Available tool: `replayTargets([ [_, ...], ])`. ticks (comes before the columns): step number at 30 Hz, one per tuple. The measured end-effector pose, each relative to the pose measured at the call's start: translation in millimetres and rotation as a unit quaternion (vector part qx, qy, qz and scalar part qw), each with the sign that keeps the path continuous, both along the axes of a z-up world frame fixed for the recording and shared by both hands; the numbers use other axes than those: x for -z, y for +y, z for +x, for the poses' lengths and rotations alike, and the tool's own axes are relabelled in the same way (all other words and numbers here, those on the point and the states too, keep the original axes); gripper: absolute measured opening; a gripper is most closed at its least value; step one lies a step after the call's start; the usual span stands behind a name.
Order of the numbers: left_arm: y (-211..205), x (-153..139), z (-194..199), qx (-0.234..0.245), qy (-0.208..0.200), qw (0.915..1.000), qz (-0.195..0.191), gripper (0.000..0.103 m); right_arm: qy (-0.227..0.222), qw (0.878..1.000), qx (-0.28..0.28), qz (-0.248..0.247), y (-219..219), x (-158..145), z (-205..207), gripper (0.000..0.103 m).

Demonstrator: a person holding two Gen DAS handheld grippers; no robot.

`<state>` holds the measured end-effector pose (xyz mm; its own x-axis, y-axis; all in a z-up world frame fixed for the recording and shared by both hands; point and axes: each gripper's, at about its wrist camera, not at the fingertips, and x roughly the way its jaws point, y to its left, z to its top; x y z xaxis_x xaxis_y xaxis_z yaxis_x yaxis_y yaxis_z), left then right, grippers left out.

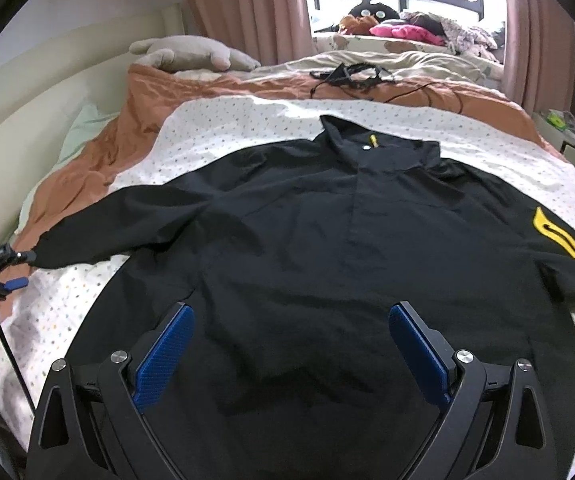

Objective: Fold large clothes
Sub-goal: 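Move the left tool to the jacket sleeve cuff and close on it, then lift the sleeve with the left tool and fold it across the jacket body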

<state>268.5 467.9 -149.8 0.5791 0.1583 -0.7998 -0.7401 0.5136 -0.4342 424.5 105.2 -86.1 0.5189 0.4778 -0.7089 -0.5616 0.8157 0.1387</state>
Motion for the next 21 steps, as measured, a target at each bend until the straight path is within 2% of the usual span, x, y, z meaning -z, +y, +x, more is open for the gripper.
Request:
replayTargets([
  [7, 40, 28, -1, -0.054, -0.008, 0.9966, -0.061, 0.083, 0.026, 1.000, -0.001, 0.003, 23, 16, 13, 0.092],
  [8, 45, 32, -1, -0.061, -0.011, 0.9960, -0.065, 0.081, 0.028, 1.000, 0.000, 0.004, 26, 18, 14, 0.090],
  [11, 55, 33, -1, -0.078, -0.022, 0.9948, -0.061, 0.077, 0.048, 0.999, 0.000, 0.001, 38, 26, 23, 0.073],
  [13, 61, 30, 1, -0.086, -0.025, 0.9948, -0.050, 0.068, 0.065, 0.998, -0.002, 0.004, 47, 31, 29, 0.056],
  [14, 66, 31, 1, -0.091, -0.024, 0.9943, -0.049, 0.057, 0.073, 0.997, -0.004, 0.007, 52, 33, 33, 0.053],
  [15, 72, 35, 0, -0.101, -0.021, 0.9934, -0.050, 0.039, 0.079, 0.997, -0.006, 0.011, 56, 35, 35, 0.045],
  [17, 84, 38, -7, -0.125, -0.021, 0.9900, -0.061, 0.015, 0.092, 0.995, -0.014, 0.021, 67, 38, 40, 0.041],
  [19, 91, 35, -15, -0.133, -0.042, 0.9879, -0.069, 0.010, 0.103, 0.994, -0.023, 0.029, 81, 41, 44, 0.035],
  [21, 92, 22, -18, -0.129, -0.053, 0.9889, -0.052, 0.007, 0.109, 0.993, -0.031, 0.034, 94, 43, 49, 0.032],
])
